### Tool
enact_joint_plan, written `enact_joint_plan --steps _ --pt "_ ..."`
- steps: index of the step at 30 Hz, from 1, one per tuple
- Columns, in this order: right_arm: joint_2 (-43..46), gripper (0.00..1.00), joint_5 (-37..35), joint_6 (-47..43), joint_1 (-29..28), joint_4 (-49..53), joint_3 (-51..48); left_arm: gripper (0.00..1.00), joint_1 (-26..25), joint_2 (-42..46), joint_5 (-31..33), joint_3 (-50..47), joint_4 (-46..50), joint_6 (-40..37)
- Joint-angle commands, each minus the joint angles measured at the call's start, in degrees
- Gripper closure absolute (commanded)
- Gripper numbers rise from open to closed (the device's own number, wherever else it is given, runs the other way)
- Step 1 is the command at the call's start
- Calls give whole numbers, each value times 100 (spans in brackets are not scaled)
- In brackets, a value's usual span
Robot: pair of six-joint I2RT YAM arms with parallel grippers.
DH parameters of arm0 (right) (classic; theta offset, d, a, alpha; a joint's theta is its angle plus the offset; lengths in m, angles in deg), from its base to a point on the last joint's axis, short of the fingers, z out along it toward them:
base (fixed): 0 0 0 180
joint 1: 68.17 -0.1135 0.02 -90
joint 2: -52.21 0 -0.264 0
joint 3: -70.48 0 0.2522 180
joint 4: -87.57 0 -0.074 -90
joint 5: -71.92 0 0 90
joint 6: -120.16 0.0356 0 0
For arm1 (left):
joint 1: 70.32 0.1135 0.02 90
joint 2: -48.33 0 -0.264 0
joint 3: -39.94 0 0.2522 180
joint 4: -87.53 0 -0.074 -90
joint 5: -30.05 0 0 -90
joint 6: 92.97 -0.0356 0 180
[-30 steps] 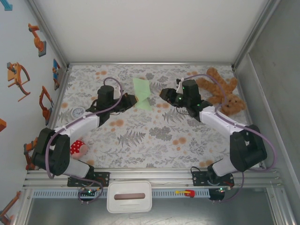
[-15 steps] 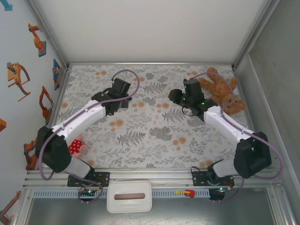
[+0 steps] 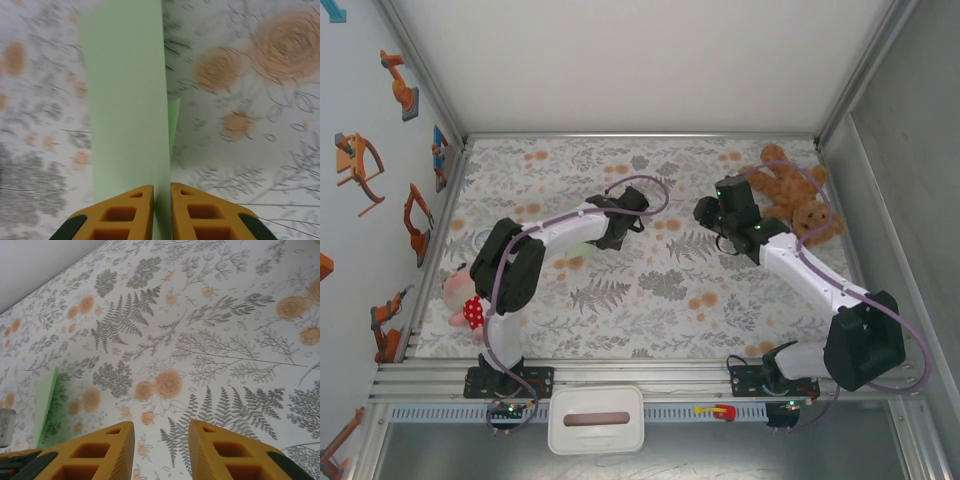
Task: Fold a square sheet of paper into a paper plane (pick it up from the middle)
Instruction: Turn over the paper at the center of the table, then move the paper to the center of the table.
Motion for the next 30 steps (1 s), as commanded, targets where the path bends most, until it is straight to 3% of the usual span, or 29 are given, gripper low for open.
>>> enact_joint_plan --steps 1,4,9,13,22,26,30 --pt "159 67 -309 181 60 143 -106 79 -6 -38 -1108 155 -176 436" --pt "106 67 -249 173 64 167 -106 71 73 107 -1937 65 -486 522" --pt "-322 67 358 -11 53 3 59 48 477 748 -3375 -422 -1239 721" --pt "-905 70 1027 -78 -212 -349 292 41 957 1368 -4041 -1045 -1761 1062" --pt "-2894 83 2086 364 -1419 -1316 1462 28 2311 2535 -3956 -2517 -2080 1667" --pt "-3715 85 2386 616 -1732 -1595 2076 10 2745 2965 -3797 -3022 -2068 1790" --pt "-4307 88 2587 833 -1863 -1678 2497 3 2991 3282 -3744 -3323 -2118 1796"
